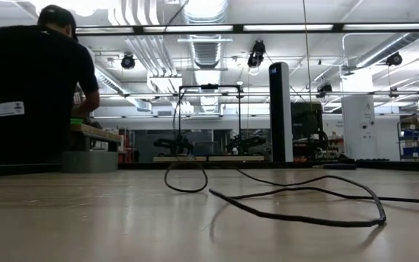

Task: Coil cords
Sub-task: Coil the black wire on the black spool

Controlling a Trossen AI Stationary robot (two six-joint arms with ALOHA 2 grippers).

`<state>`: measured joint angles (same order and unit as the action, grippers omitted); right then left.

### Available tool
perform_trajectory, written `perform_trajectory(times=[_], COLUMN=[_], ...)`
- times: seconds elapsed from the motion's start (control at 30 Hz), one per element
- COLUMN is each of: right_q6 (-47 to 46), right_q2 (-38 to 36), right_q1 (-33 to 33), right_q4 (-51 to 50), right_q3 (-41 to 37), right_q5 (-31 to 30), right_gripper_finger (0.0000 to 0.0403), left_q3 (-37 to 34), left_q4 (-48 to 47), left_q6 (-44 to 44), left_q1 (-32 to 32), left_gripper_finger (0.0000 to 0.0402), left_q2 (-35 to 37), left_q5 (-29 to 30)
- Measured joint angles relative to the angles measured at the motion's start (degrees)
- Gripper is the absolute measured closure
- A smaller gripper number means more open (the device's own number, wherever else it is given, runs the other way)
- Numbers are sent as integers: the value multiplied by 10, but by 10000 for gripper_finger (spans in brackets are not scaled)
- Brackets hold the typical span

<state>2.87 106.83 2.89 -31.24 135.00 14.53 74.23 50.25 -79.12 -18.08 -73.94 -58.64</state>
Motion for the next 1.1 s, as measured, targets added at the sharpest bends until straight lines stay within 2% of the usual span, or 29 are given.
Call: perform_trajectory(times=[0.07,0.13,0.3,0.43,0.53,0.7,0.8,0.9,1.1], right_q6=[-44,-62,-68,-66,-61,-66,-73,-71,-111], right_q2=[6,13,21,22,22,22,26,44,77], right_q1=[11,17,21,24,24,21,10,0,0], right_q4=[2,6,3,-4,2,34,64,82,98], right_q3=[0,0,0,0,0,0,0,0,0], right_q5=[54,78,79,79,70,58,21,-13,-16], right_gripper_finger=[310,294,267,256,252,252,246,233,194], left_q3=[10,20,60,108,150,205,221,229,232], left_q4=[21,39,123,176,188,152,99,38,-54], left_q6=[19,33,69,150,201,244,288,324,381], left_q1=[1,1,1,1,0,-3,-4,-4,-4], left_gripper_finger=[401,401,401,401,401,401,401,401,401], left_q2=[-1,1,-1,-1,-1,1,1,0,-2], left_q5=[17,32,74,144,160,154,154,154,163])
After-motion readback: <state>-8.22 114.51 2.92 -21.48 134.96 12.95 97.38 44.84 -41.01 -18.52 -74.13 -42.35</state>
